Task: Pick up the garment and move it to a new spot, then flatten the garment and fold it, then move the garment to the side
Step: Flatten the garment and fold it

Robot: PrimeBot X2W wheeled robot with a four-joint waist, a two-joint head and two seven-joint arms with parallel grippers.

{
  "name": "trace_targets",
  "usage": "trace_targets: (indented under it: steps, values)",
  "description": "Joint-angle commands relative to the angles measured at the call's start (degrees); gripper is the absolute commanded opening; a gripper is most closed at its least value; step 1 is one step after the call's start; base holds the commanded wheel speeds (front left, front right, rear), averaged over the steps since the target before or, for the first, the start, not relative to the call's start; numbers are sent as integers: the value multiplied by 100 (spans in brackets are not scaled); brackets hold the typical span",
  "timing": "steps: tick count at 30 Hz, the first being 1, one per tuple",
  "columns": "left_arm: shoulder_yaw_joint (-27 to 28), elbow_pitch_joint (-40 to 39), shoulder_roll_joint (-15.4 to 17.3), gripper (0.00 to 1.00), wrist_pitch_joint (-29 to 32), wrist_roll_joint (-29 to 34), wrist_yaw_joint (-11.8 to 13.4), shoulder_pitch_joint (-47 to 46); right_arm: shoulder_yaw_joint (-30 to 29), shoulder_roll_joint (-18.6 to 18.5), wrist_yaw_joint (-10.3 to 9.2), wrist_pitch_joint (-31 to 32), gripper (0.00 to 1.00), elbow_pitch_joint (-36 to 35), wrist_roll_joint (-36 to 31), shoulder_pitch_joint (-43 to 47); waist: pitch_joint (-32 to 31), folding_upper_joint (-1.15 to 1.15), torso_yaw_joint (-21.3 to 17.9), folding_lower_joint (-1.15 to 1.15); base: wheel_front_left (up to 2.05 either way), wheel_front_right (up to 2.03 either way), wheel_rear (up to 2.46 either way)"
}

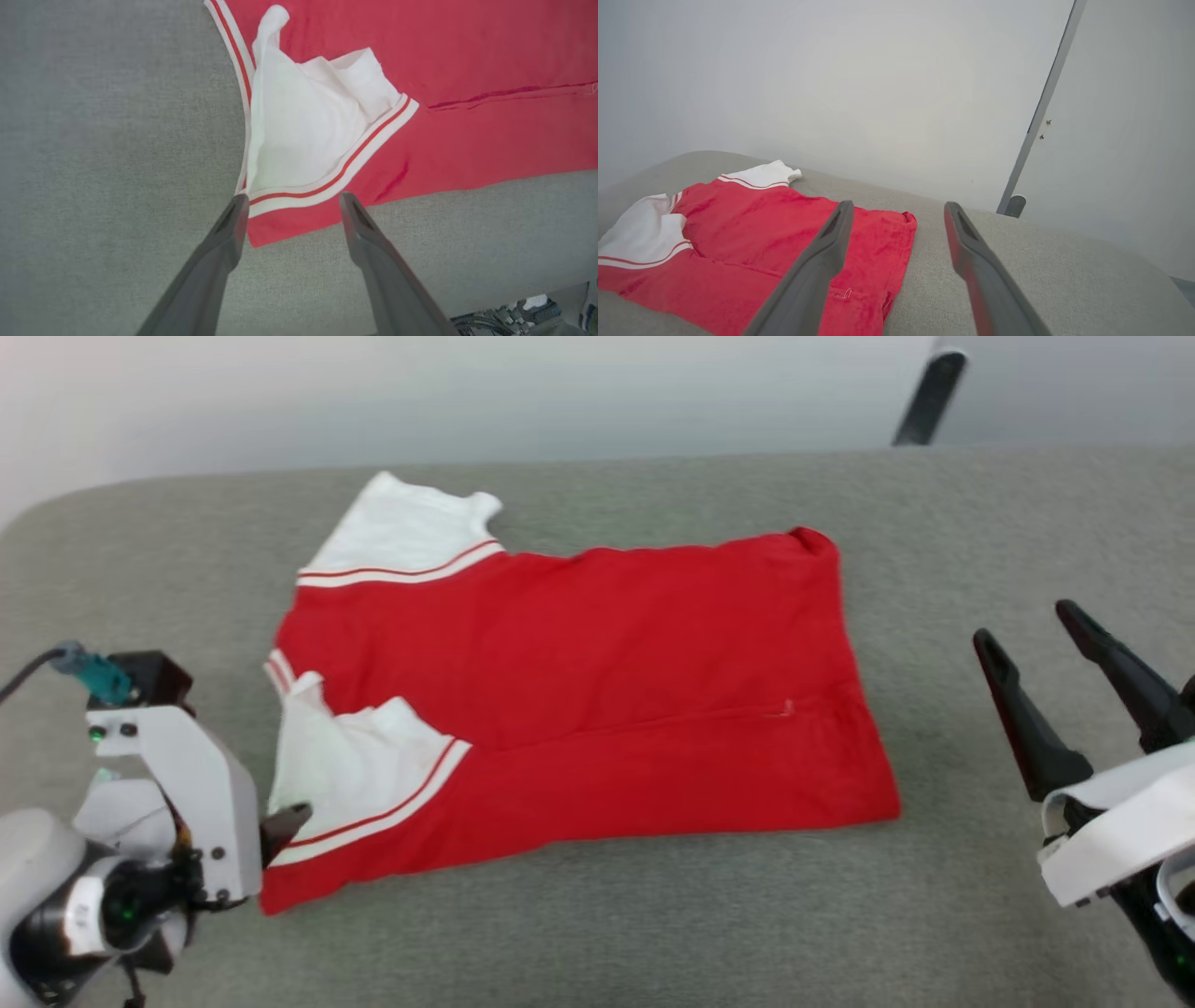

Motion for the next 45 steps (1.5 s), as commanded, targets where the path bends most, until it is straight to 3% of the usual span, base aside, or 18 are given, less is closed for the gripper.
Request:
trace_targets:
  steps: [1,8,16,17,19,20,21,27,35,45]
  values:
    - [17,45,24,100,44,-63,29,73,-15,51,-7,33,100,-66,-46,67,155,0,-231,0,0,0,0]
    - [1,642,-13,100,623,-454,10,-20,-266,389,-7,141,100,-344,-52,270,411,0,-523,0,0,0,0]
    - [-97,1481,-303,100,1160,-803,-17,-31,-367,547,-7,200,100,-389,-6,233,618,0,-631,0,0,0,0]
    - [-79,1563,-362,93,1180,-887,-29,-18,-368,550,-7,206,100,-401,-5,221,632,0,-633,0,0,0,0]
    - [-51,1694,-475,45,1216,-973,-52,27,-378,574,-7,279,100,-401,35,205,661,0,-632,0,0,0,0]
    - [-55,1749,-526,33,1253,-1033,-66,50,-365,577,-7,327,100,-391,70,205,672,0,-624,0,0,0,0]
    - [-41,1806,-567,0,1268,-1092,-76,73,-334,564,-7,393,100,-391,93,202,681,0,-616,0,0,0,0]
    - [-12,2046,-737,0,1159,-1040,-262,-2,-174,404,-7,1086,100,-371,385,169,733,0,-533,0,0,0,0]
    - [-157,2255,-950,0,1231,-839,-357,-194,130,212,-7,2683,100,-288,1007,-23,792,0,-354,0,0,0,0]
    - [-201,2536,-1330,0,1184,-670,-526,-503,268,116,-7,4141,100,4,912,-468,888,0,-17,0,0,0,0]
